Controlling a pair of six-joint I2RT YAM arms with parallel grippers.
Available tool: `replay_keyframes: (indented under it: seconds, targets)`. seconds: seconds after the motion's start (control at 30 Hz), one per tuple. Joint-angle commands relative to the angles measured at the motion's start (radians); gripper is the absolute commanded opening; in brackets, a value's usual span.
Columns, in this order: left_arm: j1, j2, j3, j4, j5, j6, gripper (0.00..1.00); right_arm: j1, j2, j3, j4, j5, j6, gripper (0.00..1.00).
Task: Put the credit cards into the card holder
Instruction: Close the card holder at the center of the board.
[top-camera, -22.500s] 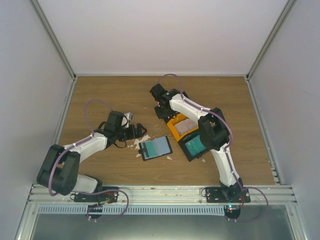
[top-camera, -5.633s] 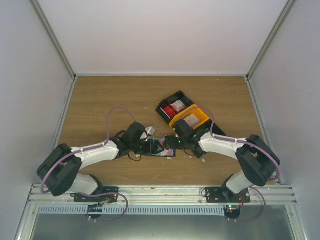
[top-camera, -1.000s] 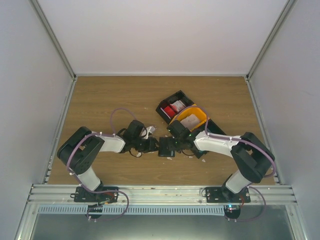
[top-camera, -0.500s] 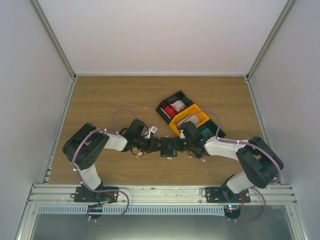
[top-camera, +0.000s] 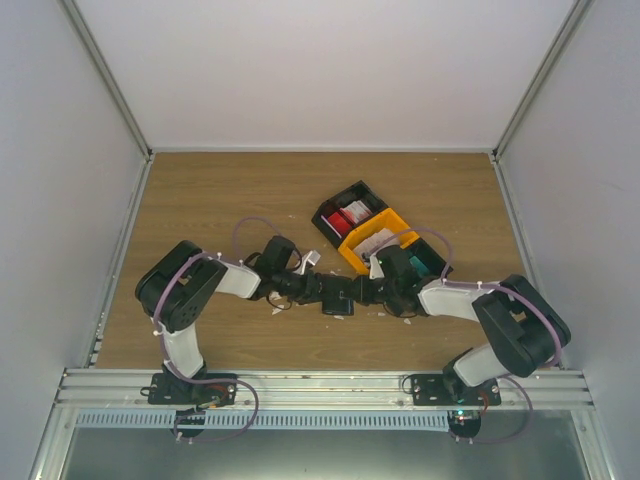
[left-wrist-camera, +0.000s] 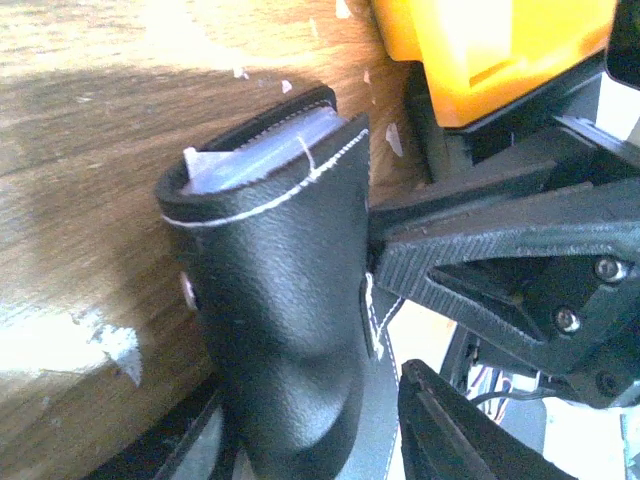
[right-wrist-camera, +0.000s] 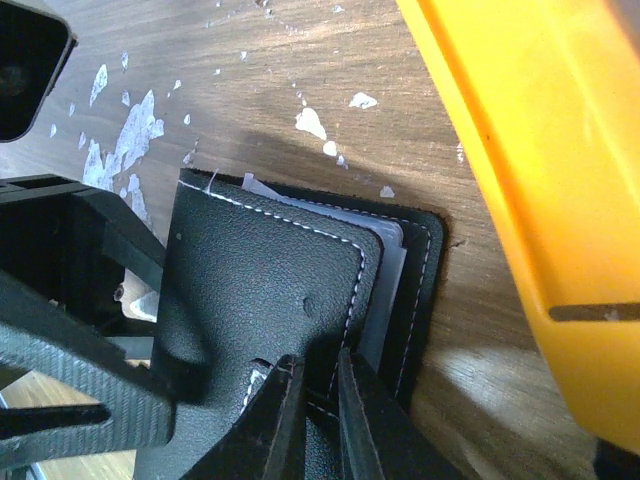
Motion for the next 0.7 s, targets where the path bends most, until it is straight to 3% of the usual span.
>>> replay_keyframes:
  seconds: [0.0, 0.17, 0.27, 0.43, 0.67]
  targets:
    - [-0.013, 0.042, 0.009, -0.085, -0.080, 0.019, 0.40, -0.011, 0.028, -0.035, -0.083, -0.018, -0.001, 0.10]
    - [-0.013, -0.013, 0.006, -0.106, -0.125, 0.063, 0.15, -0.011, -0.023, -0.019, -0.095, -0.018, -0.012, 0.13]
    - [-0.013, -0.078, -0.007, -0.124, -0.156, 0.102, 0.01, -0.011, -0.096, 0.015, -0.146, 0.010, -0.015, 0.22]
    - [-0.013, -0.252, -0.019, -0.214, -0.239, 0.195, 0.00, -0.009, -0.276, 0.090, -0.267, 0.053, -0.006, 0.54]
    - [-0.017, -0.601, 0.007, -0.365, -0.434, 0.333, 0.00, -0.010, -0.534, 0.179, -0.288, 0.027, 0.084, 0.75]
